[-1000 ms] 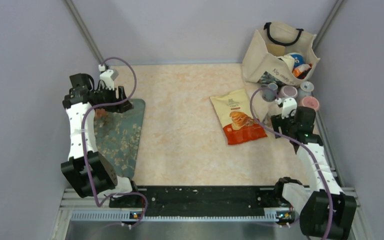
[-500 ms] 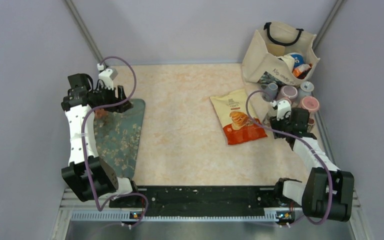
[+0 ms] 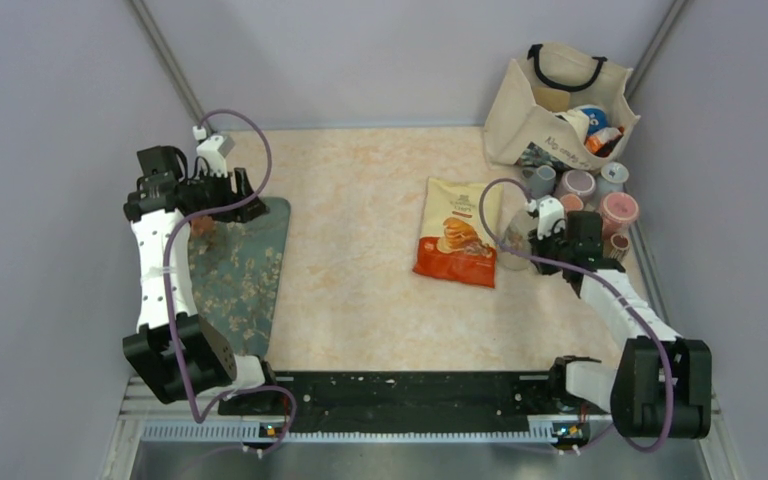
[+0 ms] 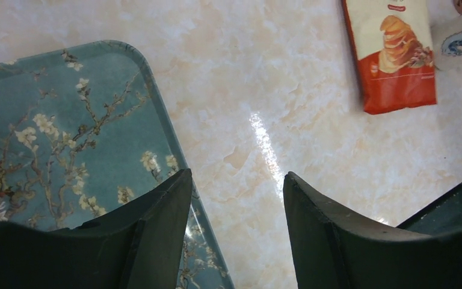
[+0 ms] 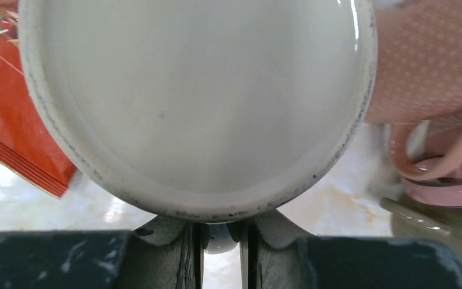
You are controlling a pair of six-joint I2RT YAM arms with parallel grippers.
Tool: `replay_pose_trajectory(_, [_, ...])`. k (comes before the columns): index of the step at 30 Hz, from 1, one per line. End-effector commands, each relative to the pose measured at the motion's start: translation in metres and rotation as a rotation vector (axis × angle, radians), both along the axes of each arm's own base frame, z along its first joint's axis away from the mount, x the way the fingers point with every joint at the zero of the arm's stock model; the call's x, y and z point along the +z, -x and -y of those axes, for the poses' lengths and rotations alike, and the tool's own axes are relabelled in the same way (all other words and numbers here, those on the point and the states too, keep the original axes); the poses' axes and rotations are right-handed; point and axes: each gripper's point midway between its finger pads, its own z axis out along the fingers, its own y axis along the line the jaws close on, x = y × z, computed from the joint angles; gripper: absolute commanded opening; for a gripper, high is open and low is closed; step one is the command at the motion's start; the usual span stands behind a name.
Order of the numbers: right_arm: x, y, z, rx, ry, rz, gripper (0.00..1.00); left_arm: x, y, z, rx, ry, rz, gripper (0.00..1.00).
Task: Turn the mug right side up
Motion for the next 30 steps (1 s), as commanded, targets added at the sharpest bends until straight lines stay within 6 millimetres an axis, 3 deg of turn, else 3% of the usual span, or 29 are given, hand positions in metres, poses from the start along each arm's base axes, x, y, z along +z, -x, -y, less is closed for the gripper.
replay_pose_trajectory(1, [0.097,-0.036,-0.029,-0.03,-0.203,0.291,0.0,0.016,-0.003,0.016,-0.016,0.067,0.029,0.62])
replay_pose_trajectory(5, [0.124,-0.035,-0.049,-0.086,-0.416,0.36,0.0,0.02,-0.002,0.037,-0.041,0.116,0.018,0.62])
replay_pose_trajectory(10, [0.136,-0.034,-0.079,-0.141,-0.625,0.331,0.0,0.024,0.003,0.083,-0.133,0.217,-0.016,0.59])
replay_pose_trajectory(15, [0.179,-0.031,-0.139,-0.098,-0.894,0.356,0.0,0.045,0.014,0.138,-0.271,0.396,-0.043,0.6])
replay_pose_trajectory(20, [0.236,-0.015,-0.217,0.12,-1.076,0.353,0.0,0.079,0.032,0.176,-0.421,0.537,-0.047,0.74])
replay_pose_trajectory(26, [0.282,0.006,-0.285,0.292,-1.213,0.335,0.0,0.095,0.04,0.196,-0.468,0.579,-0.033,0.75])
replay_pose_trajectory(30, [0.297,0.014,-0.314,0.362,-1.259,0.32,0.0,0.096,0.042,0.202,-0.472,0.584,-0.034,0.74])
